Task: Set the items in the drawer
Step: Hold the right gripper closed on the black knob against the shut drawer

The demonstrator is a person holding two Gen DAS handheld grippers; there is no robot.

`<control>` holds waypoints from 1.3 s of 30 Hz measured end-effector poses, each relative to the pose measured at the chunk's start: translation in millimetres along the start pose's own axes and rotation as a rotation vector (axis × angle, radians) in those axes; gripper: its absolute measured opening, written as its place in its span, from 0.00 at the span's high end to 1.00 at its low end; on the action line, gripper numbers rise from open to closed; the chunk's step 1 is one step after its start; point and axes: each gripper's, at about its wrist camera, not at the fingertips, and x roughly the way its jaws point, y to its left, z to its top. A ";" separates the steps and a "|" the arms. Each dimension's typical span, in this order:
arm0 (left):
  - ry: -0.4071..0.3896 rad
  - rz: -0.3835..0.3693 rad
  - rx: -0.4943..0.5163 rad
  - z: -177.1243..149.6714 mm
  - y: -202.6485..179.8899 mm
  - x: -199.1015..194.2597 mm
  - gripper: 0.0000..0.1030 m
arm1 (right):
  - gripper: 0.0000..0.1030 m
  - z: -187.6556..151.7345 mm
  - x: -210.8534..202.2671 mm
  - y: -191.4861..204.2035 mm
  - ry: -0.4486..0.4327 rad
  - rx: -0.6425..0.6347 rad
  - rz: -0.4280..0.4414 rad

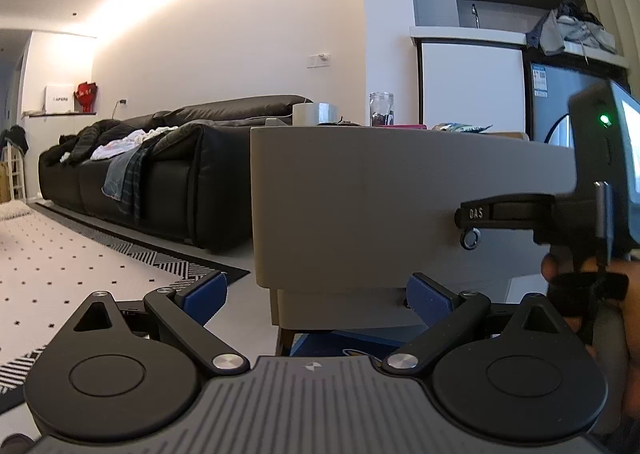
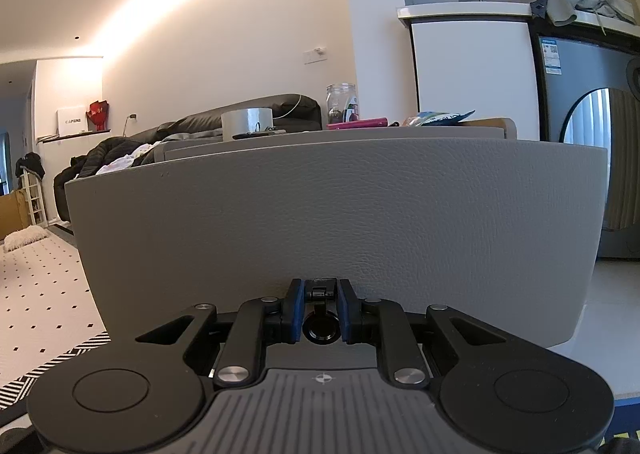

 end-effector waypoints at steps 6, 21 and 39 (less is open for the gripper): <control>0.006 -0.006 -0.032 0.4 4.2 -0.8 0.04 | 0.81 -1.0 10.4 0.6 -0.015 -0.021 -0.009; 0.006 -0.006 -0.027 -0.2 4.7 -2.8 0.04 | 0.81 6.8 37.6 -4.3 -0.013 -0.026 -0.009; 0.009 -0.002 -0.035 0.8 5.7 -2.6 0.04 | 0.81 11.6 57.0 -4.4 -0.013 -0.039 -0.020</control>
